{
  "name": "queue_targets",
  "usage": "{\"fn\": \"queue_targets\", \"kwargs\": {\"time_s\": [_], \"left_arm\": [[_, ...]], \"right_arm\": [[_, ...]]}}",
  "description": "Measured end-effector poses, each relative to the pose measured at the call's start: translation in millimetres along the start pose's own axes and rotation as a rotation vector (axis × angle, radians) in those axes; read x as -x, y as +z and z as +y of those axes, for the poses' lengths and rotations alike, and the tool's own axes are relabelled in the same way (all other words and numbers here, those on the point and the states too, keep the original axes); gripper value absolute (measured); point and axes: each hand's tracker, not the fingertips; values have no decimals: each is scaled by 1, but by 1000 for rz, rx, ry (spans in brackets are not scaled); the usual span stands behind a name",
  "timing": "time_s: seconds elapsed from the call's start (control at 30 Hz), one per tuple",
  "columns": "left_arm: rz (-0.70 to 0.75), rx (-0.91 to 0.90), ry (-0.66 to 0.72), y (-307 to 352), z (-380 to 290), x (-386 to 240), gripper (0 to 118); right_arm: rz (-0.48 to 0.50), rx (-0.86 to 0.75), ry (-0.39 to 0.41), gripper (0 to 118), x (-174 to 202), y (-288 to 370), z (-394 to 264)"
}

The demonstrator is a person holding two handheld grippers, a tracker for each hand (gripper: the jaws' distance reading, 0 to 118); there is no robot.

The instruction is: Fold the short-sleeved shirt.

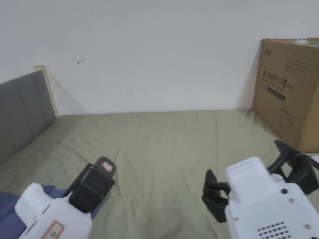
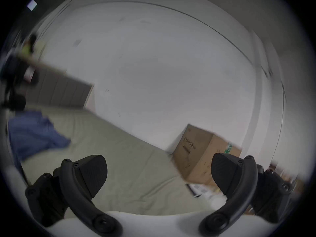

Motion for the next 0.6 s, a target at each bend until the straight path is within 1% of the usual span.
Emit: {"fn": "queue_targets", "kwargs": {"time_s": [0.03,0.07,0.13,0.17,0.2,0.23,0.27,0.33,0.37,0.47,0.5,0.57,0.6], "left_arm": [[16,4,108,-3,0,11,118],[68,12,207,-5,-1,24,118],[144,22,264,-8,-4,43,118],[184,26,277,-9,-7,49,118],[205,28,268,-9,-7,53,118],[205,30,284,-10,-6,58,118],[209,35,320,-10,-4,59,118],[184,24,280,-11,4,52,118],[195,0,163,-12,10,39,118],[220,-91,-339,-9,12,-15,118],[217,-110,-478,-8,8,-28,118],[148,-123,-760,-4,-7,-49,118],[105,-100,-880,-2,-14,-55,118]], "right_arm": [[24,-3,97,118,9,-1,0],[33,1,198,118,21,-2,-1],[62,5,359,118,40,-4,-6],[75,0,384,118,47,-5,-9],[104,7,375,118,50,-6,-10],[145,22,341,118,49,-5,-9],[184,29,285,118,44,-5,-5],[191,19,95,118,30,-7,1],[188,13,-21,118,20,-7,4],[155,26,-374,118,-16,-12,4],[131,36,-469,118,-26,-13,1],[81,51,-674,118,-44,-14,-12],[63,68,-759,118,-51,-14,-19]]}}
